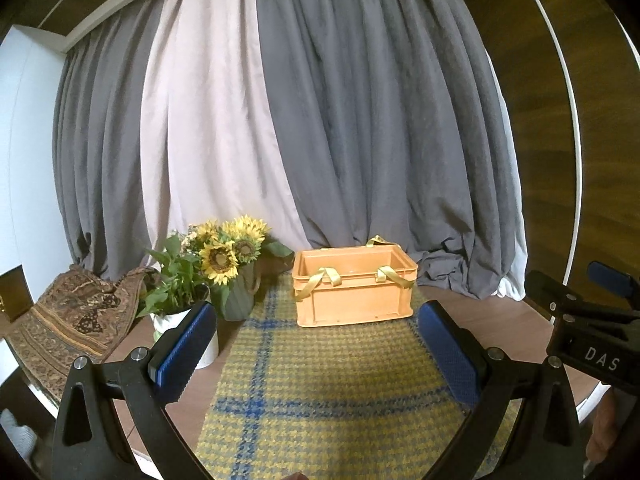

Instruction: Organize soft objects

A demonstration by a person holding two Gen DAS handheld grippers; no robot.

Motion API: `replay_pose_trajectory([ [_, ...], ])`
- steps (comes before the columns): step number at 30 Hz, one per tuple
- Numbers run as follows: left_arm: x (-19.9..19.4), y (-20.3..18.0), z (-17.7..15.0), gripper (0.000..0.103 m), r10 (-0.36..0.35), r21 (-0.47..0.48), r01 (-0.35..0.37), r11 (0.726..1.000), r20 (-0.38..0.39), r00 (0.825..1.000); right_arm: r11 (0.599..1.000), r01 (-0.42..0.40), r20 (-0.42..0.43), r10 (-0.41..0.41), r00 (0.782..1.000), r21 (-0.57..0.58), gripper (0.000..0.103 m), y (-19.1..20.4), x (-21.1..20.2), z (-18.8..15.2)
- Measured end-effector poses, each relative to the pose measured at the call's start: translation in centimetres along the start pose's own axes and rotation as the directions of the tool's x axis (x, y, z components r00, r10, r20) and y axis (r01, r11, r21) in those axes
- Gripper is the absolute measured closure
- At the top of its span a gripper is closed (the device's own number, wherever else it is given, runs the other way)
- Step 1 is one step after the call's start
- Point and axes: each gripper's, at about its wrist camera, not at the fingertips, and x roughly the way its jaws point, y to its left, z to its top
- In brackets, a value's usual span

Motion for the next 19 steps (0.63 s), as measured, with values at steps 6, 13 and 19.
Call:
replay_pose_trajectory([
  [6,-1.3,0.1,-0.1,0.0,-0.001,0.0,0.001,1.0,0.014,1.0,1.0,-0.003,0.013,0.003,1.0,0.0,0.004,0.1,-1.4,-0.2],
  [13,-2.2,0.4,-0.2,0.0,-0.004,0.003,0.004,1.0,0.02,1.0,1.0,-0.006,0.016,0.005,1.0,0.001,0.003,0.3,-2.5,-0.5],
  [19,-2.6,0.4,-0.1,0.0,0.0,-0.001,0.0,1.0,0.027,1.0,1.0,-0.003,0.021,0.003,1.0,0.001,0.003,0.4,-3.0,-0.6],
])
